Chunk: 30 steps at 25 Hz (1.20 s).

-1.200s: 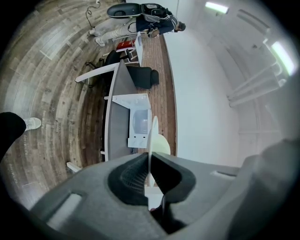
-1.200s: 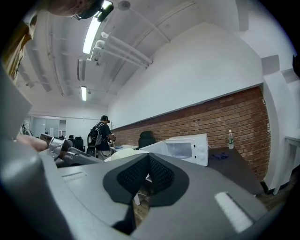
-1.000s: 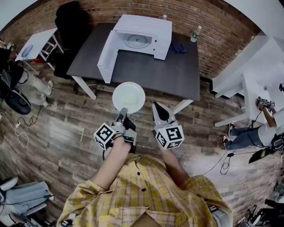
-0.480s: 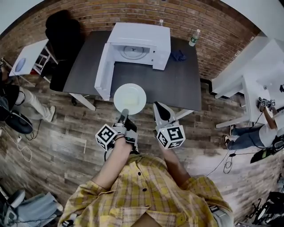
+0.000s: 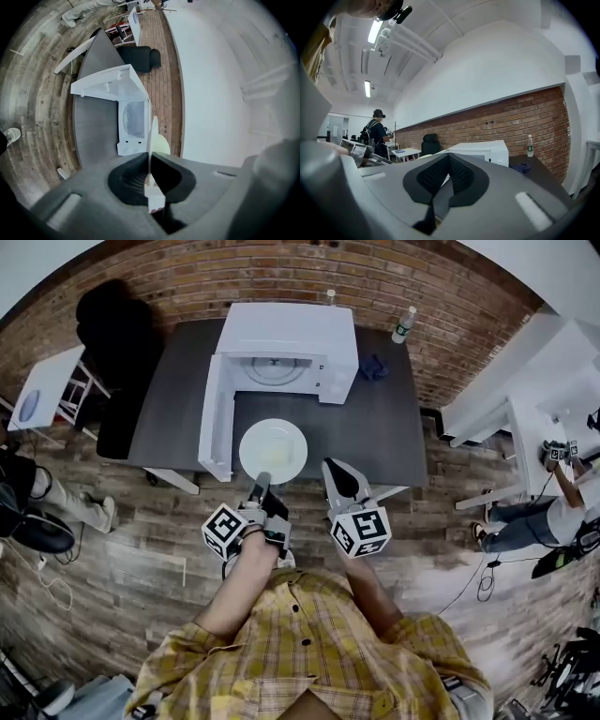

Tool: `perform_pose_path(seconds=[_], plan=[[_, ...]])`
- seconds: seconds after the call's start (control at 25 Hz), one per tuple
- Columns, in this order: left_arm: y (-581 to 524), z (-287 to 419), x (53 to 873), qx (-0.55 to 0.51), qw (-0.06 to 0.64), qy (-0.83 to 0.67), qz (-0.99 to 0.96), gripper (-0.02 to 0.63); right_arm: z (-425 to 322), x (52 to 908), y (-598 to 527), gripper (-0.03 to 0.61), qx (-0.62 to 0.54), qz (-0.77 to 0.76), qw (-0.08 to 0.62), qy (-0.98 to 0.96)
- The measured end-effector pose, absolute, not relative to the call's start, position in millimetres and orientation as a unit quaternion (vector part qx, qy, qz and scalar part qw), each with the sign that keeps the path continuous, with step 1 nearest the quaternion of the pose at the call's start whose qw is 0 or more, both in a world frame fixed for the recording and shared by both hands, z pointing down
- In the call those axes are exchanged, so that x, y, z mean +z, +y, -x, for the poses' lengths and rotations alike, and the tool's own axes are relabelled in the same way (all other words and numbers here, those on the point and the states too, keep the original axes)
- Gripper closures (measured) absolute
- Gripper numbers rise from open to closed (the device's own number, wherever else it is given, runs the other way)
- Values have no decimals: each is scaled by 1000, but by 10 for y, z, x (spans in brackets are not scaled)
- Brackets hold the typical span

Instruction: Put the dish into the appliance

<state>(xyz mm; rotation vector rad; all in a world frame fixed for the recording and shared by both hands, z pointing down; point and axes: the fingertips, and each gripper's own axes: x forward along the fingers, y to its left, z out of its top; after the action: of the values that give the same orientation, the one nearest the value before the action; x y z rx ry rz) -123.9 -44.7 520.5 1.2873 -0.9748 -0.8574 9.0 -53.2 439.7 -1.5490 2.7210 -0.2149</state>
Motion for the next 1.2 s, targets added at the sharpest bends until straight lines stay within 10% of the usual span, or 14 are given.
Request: perform_pose_path(seconds=[1.2], plan=[[-1659, 1189, 5630, -376, 604, -445, -544, 603, -206, 4536, -1745, 574, -71, 490, -4, 869]])
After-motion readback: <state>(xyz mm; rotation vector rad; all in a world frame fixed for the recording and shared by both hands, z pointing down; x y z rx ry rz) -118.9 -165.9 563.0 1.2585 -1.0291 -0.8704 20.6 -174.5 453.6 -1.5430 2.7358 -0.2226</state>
